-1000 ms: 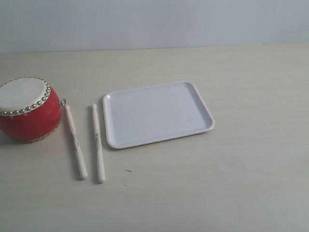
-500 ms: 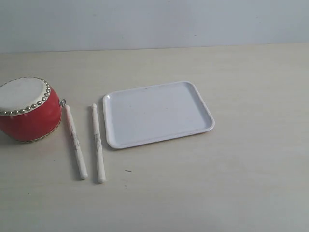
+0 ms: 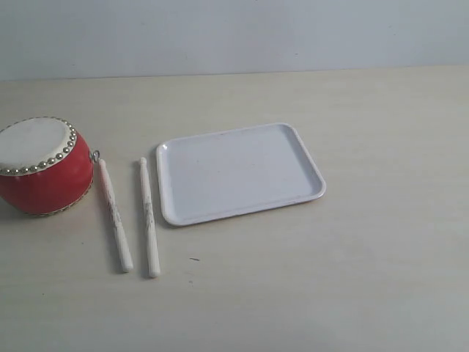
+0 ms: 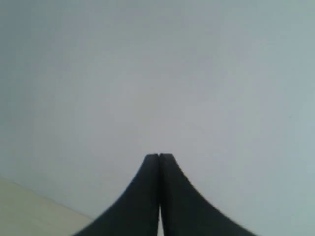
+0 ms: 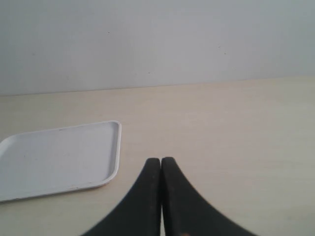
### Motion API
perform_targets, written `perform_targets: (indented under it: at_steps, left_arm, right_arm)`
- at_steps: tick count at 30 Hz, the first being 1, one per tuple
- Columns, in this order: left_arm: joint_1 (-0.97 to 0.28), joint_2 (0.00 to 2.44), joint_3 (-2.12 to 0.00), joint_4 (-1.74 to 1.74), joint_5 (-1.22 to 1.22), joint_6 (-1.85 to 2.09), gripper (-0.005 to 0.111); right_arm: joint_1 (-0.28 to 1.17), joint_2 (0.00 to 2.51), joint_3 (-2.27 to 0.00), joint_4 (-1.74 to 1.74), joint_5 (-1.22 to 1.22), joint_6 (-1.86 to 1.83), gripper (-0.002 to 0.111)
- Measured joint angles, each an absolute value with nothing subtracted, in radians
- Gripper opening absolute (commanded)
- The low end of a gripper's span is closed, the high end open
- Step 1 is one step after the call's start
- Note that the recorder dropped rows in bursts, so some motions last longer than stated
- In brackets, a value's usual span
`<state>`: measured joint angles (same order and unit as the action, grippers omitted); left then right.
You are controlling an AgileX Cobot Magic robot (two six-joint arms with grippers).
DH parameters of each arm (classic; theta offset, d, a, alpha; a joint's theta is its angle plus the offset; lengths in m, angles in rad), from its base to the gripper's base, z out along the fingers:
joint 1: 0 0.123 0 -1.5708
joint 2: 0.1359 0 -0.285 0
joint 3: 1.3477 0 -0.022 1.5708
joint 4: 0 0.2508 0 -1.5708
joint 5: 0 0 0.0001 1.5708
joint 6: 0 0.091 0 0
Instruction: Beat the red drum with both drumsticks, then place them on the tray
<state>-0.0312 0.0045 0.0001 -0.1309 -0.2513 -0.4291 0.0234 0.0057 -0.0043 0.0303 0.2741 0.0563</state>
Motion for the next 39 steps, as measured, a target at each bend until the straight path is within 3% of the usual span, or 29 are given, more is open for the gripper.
perform_targets:
  at_steps: [16,24,29,34,39]
  left_arm:
    - [-0.031,0.116,-0.28,0.383,-0.2,-0.849,0.0]
    - [-0.031,0.359,-0.468,1.091,-0.251,-1.474,0.0]
    - [-0.031,0.633,-0.644,1.625,-0.558,-1.989,0.0]
    - [-0.031,0.822,-0.728,1.737,-0.728,-2.111,0.0]
    - [-0.081,0.898,-0.741,1.751,-0.592,-2.055,0.0]
  right_arm:
    - [0.023,0.006,-0.004,0.03,0.274,0.056,0.0]
    - [0.023,0.006,-0.004,0.03,0.274,0.056,0.0]
    - [0.023,0.006,-0.004,0.03,0.274,0.056,0.0]
    - [0.023,0.006,-0.004,0.03,0.274,0.056,0.0]
    - [0.023,0.006,-0.004,0.03,0.274,0.056,0.0]
